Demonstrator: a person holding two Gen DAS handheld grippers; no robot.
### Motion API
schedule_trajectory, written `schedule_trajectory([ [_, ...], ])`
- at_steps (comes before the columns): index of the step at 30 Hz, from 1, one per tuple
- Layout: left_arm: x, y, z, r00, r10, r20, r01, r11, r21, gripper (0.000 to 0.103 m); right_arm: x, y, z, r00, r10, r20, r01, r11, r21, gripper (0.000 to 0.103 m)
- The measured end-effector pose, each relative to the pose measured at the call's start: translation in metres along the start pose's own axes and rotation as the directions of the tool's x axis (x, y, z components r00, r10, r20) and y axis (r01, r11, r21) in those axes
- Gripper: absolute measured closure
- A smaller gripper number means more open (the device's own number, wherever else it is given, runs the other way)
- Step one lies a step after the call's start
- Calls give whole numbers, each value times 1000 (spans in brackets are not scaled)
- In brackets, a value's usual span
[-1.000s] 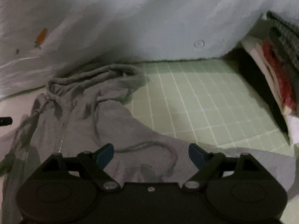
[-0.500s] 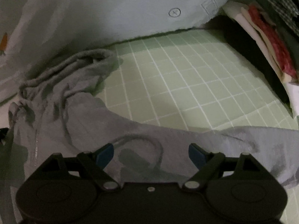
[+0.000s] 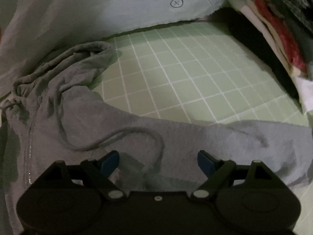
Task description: Fold clothes
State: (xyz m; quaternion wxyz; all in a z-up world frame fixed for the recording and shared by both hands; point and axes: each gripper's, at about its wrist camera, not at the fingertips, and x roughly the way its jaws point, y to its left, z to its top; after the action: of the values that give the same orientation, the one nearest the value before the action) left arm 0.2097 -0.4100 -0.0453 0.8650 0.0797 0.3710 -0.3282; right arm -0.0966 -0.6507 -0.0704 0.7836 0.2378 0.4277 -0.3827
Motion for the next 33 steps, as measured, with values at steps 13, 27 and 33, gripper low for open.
schedule_trajectory([
  [13, -80, -24, -24, 856, -517, 27, 453, 723, -521, 98, -6, -8, -9, 1000, 26, 7, -26, 998, 56, 15],
  [27, -82, -19, -88, 926, -252, -280, 105, 887, -450, 73, -10, -14, -16, 999, 43, 1, -43, 996, 73, 15],
  [33, -120, 26, -116, 954, -70, -291, -79, 879, -471, 65, -28, -5, -37, 997, 75, 3, -75, 997, 5, 13],
])
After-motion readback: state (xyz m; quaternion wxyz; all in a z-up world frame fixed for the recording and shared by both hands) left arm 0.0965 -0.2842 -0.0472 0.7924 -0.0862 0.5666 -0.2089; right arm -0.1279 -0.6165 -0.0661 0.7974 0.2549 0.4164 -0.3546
